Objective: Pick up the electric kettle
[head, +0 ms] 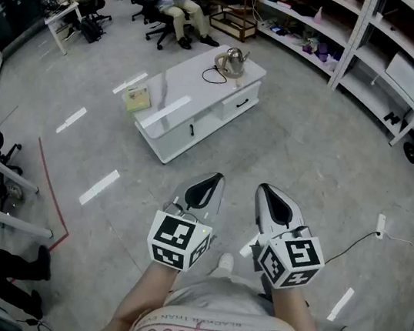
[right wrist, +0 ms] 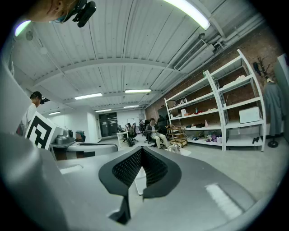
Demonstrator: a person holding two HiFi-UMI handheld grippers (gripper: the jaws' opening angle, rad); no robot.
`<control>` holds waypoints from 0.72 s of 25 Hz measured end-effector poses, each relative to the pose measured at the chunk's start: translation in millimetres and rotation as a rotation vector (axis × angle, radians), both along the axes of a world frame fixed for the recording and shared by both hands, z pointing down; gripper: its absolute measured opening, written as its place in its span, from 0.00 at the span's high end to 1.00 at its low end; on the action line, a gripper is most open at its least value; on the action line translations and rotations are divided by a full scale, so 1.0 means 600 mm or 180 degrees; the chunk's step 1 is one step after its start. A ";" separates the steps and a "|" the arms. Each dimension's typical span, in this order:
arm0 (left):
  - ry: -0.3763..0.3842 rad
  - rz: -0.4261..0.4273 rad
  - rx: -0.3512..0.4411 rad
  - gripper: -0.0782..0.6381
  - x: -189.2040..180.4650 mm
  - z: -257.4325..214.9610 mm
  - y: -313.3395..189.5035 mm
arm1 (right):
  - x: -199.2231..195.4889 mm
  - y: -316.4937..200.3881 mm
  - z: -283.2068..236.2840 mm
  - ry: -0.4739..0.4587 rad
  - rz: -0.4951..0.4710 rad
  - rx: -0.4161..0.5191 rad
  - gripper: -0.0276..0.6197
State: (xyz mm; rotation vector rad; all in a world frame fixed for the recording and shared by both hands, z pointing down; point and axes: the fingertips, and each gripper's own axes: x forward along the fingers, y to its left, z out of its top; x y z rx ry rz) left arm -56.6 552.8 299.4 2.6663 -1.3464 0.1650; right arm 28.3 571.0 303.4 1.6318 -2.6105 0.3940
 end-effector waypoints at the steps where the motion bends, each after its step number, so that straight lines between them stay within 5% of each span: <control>1: 0.0018 -0.0006 0.0012 0.89 -0.001 -0.005 0.004 | 0.003 0.002 -0.005 0.0012 -0.0002 -0.0003 0.92; 18: 0.0011 -0.0103 0.0104 0.89 0.002 -0.037 -0.033 | -0.015 -0.041 -0.026 0.0329 -0.0192 0.0047 0.92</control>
